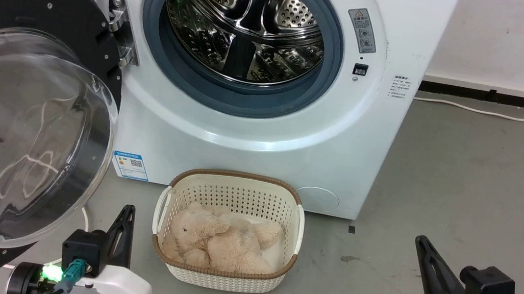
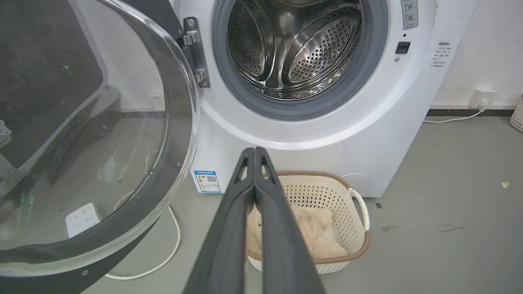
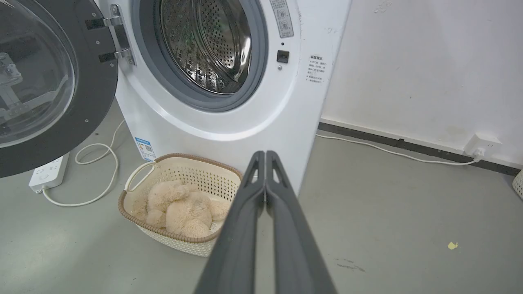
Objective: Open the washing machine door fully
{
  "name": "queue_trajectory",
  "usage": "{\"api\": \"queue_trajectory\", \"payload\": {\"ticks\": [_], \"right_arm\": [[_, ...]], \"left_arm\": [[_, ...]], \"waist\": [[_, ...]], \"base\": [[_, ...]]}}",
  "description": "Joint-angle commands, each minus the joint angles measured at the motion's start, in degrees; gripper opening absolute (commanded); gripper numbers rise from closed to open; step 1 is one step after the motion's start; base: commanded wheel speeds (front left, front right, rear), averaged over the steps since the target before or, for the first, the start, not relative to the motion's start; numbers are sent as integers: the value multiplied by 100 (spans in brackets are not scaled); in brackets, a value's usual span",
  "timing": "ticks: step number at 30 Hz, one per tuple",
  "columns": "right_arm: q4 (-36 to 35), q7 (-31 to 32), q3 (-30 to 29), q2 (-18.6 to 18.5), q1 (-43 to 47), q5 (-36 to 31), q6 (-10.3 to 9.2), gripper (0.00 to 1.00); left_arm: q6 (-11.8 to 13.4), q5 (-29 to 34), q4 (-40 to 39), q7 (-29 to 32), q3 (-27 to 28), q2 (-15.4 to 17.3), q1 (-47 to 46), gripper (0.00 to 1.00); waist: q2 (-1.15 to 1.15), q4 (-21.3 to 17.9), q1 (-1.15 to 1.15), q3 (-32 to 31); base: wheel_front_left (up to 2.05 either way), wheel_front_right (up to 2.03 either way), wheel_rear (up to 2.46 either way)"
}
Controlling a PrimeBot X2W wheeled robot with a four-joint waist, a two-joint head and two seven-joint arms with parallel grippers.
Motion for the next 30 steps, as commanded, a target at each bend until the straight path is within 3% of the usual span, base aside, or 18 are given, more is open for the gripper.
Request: {"api": "queue_trajectory", "payload": {"ticks": [1,30], "right_arm": [[-26,2,-2,28,-68,-43,5,0],[-26,2,-2,28,-68,-43,5,0]], "left_arm": [[-25,32,-20,2,6,2,-90,0],[-25,32,-20,2,6,1,-90,0]], "waist": [[0,0,0,0],[0,0,0,0]], "base": [[0,0,0],[0,0,0]]}}
